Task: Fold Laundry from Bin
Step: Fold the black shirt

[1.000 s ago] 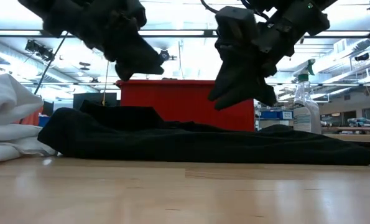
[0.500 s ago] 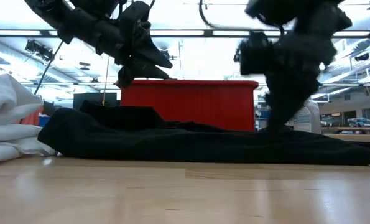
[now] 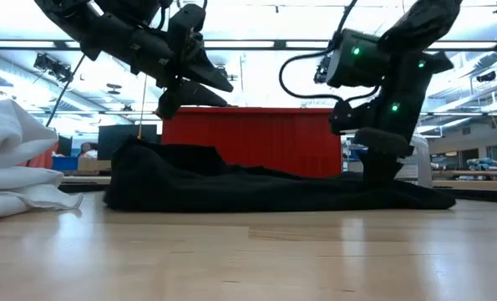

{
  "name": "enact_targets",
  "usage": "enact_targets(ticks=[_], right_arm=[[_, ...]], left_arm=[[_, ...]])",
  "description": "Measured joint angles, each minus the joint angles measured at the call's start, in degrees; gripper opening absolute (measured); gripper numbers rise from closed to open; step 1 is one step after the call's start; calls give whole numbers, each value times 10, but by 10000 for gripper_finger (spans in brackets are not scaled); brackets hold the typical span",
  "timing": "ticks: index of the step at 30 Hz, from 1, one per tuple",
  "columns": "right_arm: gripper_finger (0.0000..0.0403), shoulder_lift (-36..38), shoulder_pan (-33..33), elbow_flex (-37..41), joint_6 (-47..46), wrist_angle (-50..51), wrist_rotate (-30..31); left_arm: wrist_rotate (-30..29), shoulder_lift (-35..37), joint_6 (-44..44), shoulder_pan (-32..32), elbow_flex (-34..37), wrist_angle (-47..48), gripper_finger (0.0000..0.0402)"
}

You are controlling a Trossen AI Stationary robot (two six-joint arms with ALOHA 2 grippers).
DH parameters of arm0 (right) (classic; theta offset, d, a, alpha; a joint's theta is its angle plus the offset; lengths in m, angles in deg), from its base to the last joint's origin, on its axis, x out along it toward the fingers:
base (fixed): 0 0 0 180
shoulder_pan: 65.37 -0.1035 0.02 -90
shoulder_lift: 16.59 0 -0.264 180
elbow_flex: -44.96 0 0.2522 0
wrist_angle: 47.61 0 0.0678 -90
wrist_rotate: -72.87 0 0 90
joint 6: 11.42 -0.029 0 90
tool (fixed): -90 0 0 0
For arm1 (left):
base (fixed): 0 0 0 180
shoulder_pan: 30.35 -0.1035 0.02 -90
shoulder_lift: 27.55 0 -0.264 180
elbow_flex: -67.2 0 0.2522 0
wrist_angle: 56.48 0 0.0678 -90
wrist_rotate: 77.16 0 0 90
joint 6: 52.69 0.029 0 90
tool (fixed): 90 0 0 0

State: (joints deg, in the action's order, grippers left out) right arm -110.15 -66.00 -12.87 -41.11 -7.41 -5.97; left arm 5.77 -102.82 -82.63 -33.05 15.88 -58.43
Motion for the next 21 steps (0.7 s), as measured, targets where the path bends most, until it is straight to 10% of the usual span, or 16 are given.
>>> enact_targets(ticks=[10,21], right_arm=[[118,129,36,-24,1,64,29],[118,128,-88,-24,-130,-29,-52]], left_arm=[[-52,35,96,-20,-2,11,155],[-27,22,201,-122,-1,359,155]])
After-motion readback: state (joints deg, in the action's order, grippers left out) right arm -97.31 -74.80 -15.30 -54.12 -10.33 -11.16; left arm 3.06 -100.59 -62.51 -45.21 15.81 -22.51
